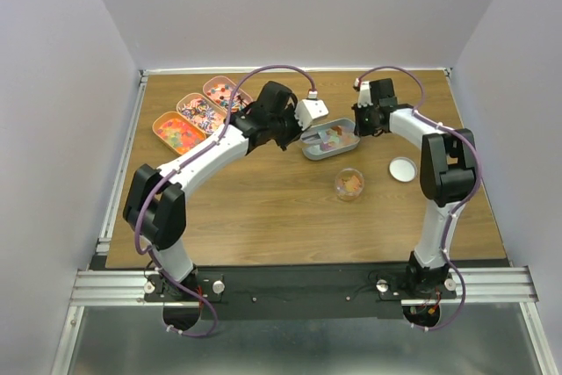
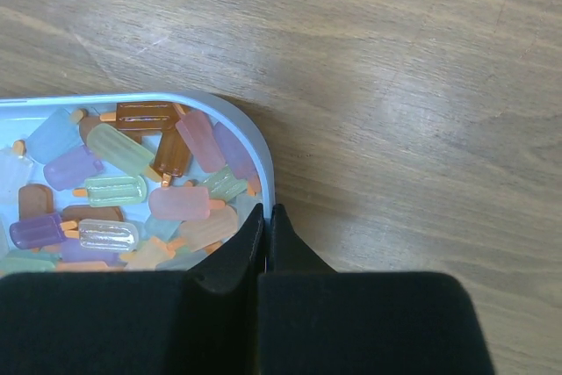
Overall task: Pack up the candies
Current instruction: Adjust the storage box at the center of the board.
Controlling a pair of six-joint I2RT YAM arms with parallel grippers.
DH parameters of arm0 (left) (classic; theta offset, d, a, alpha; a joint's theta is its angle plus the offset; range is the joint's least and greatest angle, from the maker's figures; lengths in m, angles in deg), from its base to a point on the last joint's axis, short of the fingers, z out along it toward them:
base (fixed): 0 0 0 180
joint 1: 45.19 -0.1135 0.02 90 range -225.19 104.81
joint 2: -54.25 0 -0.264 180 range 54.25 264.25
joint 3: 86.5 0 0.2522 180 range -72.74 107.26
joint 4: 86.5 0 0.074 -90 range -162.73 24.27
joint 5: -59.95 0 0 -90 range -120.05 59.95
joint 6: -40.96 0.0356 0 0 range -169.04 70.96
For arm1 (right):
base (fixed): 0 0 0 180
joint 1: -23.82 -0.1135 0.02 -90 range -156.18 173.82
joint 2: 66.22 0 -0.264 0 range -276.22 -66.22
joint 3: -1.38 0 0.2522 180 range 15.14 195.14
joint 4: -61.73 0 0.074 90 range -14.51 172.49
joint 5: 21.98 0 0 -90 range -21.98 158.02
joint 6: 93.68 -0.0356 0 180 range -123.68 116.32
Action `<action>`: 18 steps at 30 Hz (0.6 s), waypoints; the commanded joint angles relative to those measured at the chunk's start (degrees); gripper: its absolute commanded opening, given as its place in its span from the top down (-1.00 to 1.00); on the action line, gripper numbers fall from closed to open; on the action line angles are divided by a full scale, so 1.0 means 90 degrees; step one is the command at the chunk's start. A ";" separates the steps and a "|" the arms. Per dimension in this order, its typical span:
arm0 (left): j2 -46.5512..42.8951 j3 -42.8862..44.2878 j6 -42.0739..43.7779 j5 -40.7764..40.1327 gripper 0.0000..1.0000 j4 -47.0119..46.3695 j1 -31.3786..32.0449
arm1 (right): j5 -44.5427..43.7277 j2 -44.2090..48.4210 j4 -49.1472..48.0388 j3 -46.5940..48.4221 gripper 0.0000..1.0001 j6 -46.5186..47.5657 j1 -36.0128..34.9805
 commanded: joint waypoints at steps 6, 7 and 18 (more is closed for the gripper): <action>0.0663 0.0532 0.0283 -0.0624 1.00 0.0501 0.0276 | -0.0962 0.0158 0.0111 0.0173 0.89 0.0357 -0.0422; 0.0702 0.0561 0.0303 -0.0644 1.00 0.0511 0.0296 | -0.1011 0.0168 0.0121 0.0173 0.89 0.0396 -0.0442; 0.1347 0.1274 0.0518 -0.1005 1.00 0.1126 0.0384 | -0.1333 0.0187 0.0111 0.0154 0.89 0.0494 -0.0539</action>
